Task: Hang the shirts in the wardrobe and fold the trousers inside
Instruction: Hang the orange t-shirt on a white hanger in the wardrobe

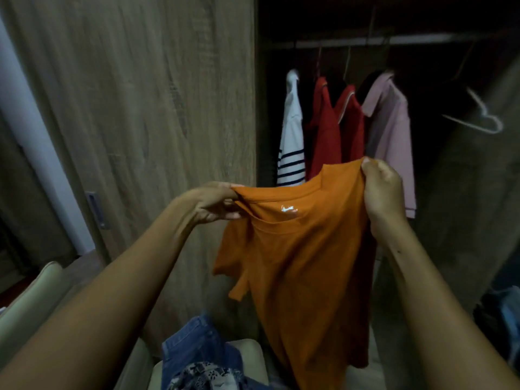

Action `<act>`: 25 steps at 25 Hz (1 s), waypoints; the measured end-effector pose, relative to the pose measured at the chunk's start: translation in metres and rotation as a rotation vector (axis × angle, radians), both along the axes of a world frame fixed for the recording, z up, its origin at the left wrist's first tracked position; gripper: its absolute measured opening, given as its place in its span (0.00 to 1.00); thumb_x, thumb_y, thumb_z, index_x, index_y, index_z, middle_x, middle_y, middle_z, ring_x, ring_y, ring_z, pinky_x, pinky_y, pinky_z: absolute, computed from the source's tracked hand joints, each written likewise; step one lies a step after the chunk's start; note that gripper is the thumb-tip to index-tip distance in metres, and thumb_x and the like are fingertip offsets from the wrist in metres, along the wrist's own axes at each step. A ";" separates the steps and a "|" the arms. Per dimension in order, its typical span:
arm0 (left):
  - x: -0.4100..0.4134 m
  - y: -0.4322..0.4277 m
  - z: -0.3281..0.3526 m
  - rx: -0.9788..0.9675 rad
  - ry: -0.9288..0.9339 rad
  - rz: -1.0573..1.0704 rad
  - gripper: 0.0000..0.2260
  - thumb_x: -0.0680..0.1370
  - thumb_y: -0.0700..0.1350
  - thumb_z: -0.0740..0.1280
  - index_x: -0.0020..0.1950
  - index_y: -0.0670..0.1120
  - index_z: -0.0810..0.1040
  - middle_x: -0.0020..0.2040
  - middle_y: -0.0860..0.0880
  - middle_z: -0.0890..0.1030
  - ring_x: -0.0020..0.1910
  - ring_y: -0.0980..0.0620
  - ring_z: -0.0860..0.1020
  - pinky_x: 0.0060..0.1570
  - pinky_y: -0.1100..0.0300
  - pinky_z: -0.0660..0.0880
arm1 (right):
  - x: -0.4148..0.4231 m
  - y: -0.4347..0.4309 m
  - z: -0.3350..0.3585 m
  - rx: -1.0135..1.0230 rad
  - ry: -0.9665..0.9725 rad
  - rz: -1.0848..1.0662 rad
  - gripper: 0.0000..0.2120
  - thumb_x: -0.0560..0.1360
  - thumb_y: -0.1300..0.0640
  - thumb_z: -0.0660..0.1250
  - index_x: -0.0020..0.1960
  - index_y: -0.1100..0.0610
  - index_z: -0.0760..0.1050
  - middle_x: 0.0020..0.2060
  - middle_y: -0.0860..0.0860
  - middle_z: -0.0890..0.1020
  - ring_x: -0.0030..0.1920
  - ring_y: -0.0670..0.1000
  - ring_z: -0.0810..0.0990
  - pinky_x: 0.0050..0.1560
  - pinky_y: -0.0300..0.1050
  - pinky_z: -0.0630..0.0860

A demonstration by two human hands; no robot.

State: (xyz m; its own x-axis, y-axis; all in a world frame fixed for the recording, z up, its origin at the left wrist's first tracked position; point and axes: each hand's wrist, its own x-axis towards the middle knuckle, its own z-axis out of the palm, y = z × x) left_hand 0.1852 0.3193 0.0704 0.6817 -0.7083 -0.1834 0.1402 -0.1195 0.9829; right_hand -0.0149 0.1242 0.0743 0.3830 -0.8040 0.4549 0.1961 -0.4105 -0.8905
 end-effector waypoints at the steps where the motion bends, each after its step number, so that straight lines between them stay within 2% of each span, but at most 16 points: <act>1: -0.008 -0.011 0.006 -0.081 0.084 -0.001 0.08 0.79 0.36 0.60 0.42 0.44 0.73 0.36 0.46 0.71 0.36 0.54 0.72 0.35 0.57 0.81 | -0.007 -0.006 0.002 0.041 -0.018 -0.012 0.12 0.79 0.53 0.57 0.40 0.53 0.72 0.31 0.47 0.71 0.26 0.38 0.68 0.27 0.30 0.66; 3: -0.023 -0.034 0.020 -0.207 0.238 0.009 0.17 0.80 0.37 0.57 0.31 0.43 0.72 0.28 0.47 0.70 0.27 0.56 0.72 0.31 0.60 0.79 | -0.020 -0.023 0.004 0.115 -0.070 -0.075 0.13 0.78 0.56 0.58 0.35 0.53 0.71 0.30 0.47 0.71 0.28 0.39 0.69 0.29 0.33 0.67; 5: -0.036 -0.056 0.035 -0.211 0.259 0.014 0.24 0.78 0.37 0.55 0.21 0.46 0.68 0.21 0.50 0.68 0.18 0.56 0.69 0.24 0.66 0.75 | -0.029 -0.042 0.004 0.173 -0.162 -0.166 0.13 0.75 0.61 0.58 0.33 0.53 0.70 0.29 0.48 0.71 0.28 0.41 0.69 0.28 0.34 0.65; 8: -0.055 -0.094 0.058 -0.062 -0.005 0.018 0.18 0.76 0.37 0.58 0.26 0.47 0.67 0.19 0.52 0.66 0.17 0.56 0.66 0.22 0.70 0.68 | -0.039 -0.076 0.003 0.258 -0.280 -0.289 0.11 0.68 0.64 0.57 0.29 0.54 0.71 0.27 0.49 0.72 0.27 0.44 0.69 0.31 0.39 0.67; 11: -0.070 -0.131 0.080 0.062 -0.377 0.092 0.10 0.76 0.40 0.63 0.34 0.45 0.70 0.20 0.50 0.70 0.19 0.54 0.69 0.22 0.67 0.66 | -0.048 -0.106 0.003 0.306 -0.128 -0.262 0.11 0.64 0.64 0.58 0.26 0.56 0.74 0.22 0.49 0.72 0.26 0.49 0.70 0.31 0.41 0.66; 14: -0.087 -0.170 0.100 0.025 -0.581 0.174 0.08 0.75 0.40 0.65 0.36 0.46 0.72 0.27 0.48 0.73 0.28 0.50 0.71 0.29 0.62 0.68 | -0.056 -0.136 0.017 0.204 0.091 -0.216 0.09 0.59 0.61 0.59 0.26 0.57 0.77 0.22 0.52 0.75 0.28 0.54 0.72 0.31 0.43 0.67; 16: -0.099 -0.197 0.110 -0.025 -0.624 0.202 0.07 0.74 0.41 0.65 0.37 0.47 0.71 0.31 0.48 0.73 0.30 0.52 0.72 0.30 0.62 0.69 | -0.062 -0.161 0.032 0.107 0.114 -0.288 0.10 0.66 0.61 0.59 0.30 0.55 0.77 0.26 0.53 0.78 0.33 0.55 0.75 0.34 0.44 0.69; 18: -0.108 -0.224 0.116 -0.066 -0.661 0.214 0.08 0.75 0.41 0.65 0.36 0.47 0.70 0.31 0.48 0.73 0.29 0.52 0.71 0.29 0.63 0.69 | -0.069 -0.186 0.048 -0.070 0.142 -0.394 0.10 0.74 0.61 0.58 0.40 0.56 0.78 0.36 0.54 0.80 0.40 0.55 0.78 0.41 0.50 0.75; 21: -0.112 -0.261 0.116 -0.101 -0.683 0.242 0.12 0.74 0.41 0.66 0.32 0.47 0.68 0.29 0.45 0.71 0.28 0.49 0.69 0.28 0.63 0.66 | -0.072 -0.224 0.066 -0.333 0.251 -0.602 0.08 0.78 0.60 0.59 0.54 0.60 0.75 0.51 0.56 0.77 0.50 0.56 0.77 0.53 0.55 0.76; 23: -0.110 -0.285 0.116 -0.107 -0.695 0.251 0.12 0.73 0.40 0.65 0.32 0.47 0.68 0.29 0.46 0.71 0.27 0.49 0.69 0.30 0.61 0.66 | -0.065 -0.257 0.077 -0.468 0.363 -0.728 0.11 0.79 0.59 0.60 0.58 0.62 0.72 0.55 0.59 0.75 0.53 0.59 0.77 0.54 0.56 0.75; 25: -0.105 -0.305 0.117 -0.084 -0.708 0.262 0.09 0.73 0.41 0.66 0.34 0.46 0.70 0.29 0.47 0.72 0.27 0.50 0.70 0.30 0.61 0.67 | -0.052 -0.285 0.088 -0.534 0.557 -0.801 0.12 0.79 0.62 0.59 0.60 0.64 0.70 0.57 0.61 0.74 0.54 0.62 0.77 0.52 0.54 0.75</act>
